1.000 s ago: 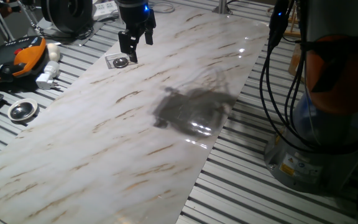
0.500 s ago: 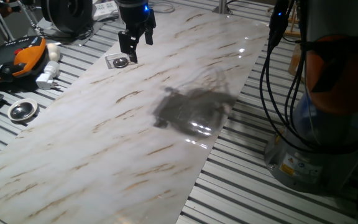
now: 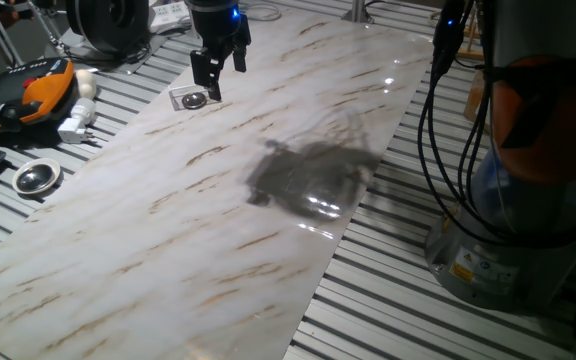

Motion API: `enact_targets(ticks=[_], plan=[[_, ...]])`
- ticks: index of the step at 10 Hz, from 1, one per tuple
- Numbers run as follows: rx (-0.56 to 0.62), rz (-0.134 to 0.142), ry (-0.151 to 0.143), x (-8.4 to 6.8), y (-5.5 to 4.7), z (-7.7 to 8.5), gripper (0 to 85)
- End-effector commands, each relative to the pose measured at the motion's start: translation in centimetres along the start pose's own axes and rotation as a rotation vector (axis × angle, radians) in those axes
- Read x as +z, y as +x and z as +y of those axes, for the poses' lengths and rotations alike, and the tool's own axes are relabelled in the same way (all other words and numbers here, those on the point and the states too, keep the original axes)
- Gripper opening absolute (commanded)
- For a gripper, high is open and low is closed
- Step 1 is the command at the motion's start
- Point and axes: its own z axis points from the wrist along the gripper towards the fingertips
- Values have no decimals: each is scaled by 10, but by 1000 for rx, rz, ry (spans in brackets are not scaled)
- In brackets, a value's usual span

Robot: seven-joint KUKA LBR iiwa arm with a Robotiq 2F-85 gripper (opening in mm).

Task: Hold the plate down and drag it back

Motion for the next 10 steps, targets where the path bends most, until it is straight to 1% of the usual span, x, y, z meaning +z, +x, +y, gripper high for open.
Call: enact_targets(ticks=[1,4,10], plan=[[-76,49,-6,0,0,0,0],[-75,60,-1,-7,-1,2,0],[-74,52,6,-5,-1,0,0]])
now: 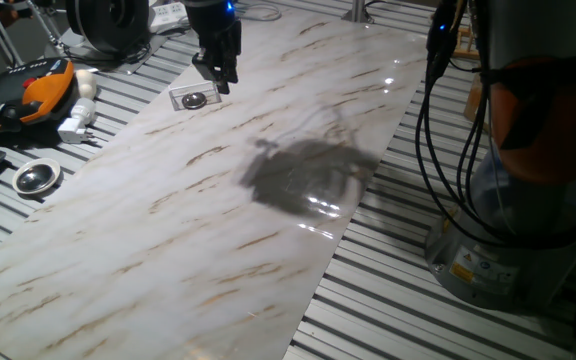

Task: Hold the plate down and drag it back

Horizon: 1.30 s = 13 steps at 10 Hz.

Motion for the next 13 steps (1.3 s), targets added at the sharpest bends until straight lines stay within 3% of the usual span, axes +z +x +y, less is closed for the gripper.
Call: enact_targets(ticks=[1,6,9,10,13], plan=[[1,-1,0,0,0,0,0],[8,-6,2,4,-1,-1,0],[18,-14,24,9,-3,-1,0],[26,-16,15,11,-4,-2,0],[51,-47,39,21,-8,-3,0]])
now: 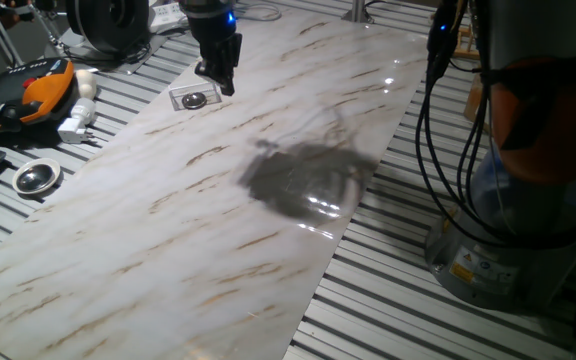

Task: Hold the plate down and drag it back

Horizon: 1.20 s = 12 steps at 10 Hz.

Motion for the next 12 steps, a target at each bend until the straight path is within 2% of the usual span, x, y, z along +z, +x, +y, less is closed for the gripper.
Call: enact_targets(ticks=[1,5,7,8,12], plan=[[13,-4,0,3,-1,-1,0],[140,-49,9,23,-6,0,0],[166,-52,4,28,-9,-2,0],[174,-44,-6,28,-11,-5,0],[223,-43,2,28,-22,-12,0]])
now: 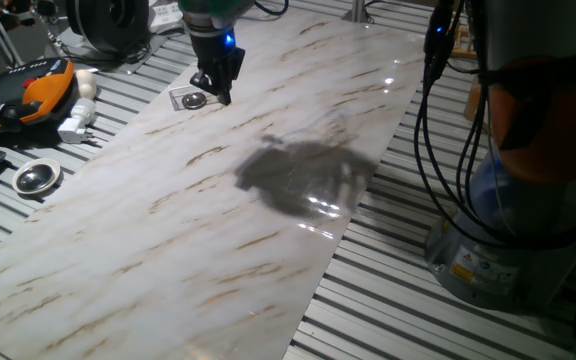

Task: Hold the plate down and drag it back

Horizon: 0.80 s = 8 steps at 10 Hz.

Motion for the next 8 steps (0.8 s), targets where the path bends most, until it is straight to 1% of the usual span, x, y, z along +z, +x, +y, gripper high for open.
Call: enact_targets(ticks=[1,2,4,5,6,7,8], plan=[[13,0,0,0,-4,-3,0],[22,-7,2,0,-8,-7,0],[49,-23,17,2,-12,-10,0],[76,-30,26,1,-13,-9,0],[99,-47,40,0,-13,-8,0],[119,-62,47,-2,-15,-6,0],[133,-61,49,-6,-19,-4,0]])
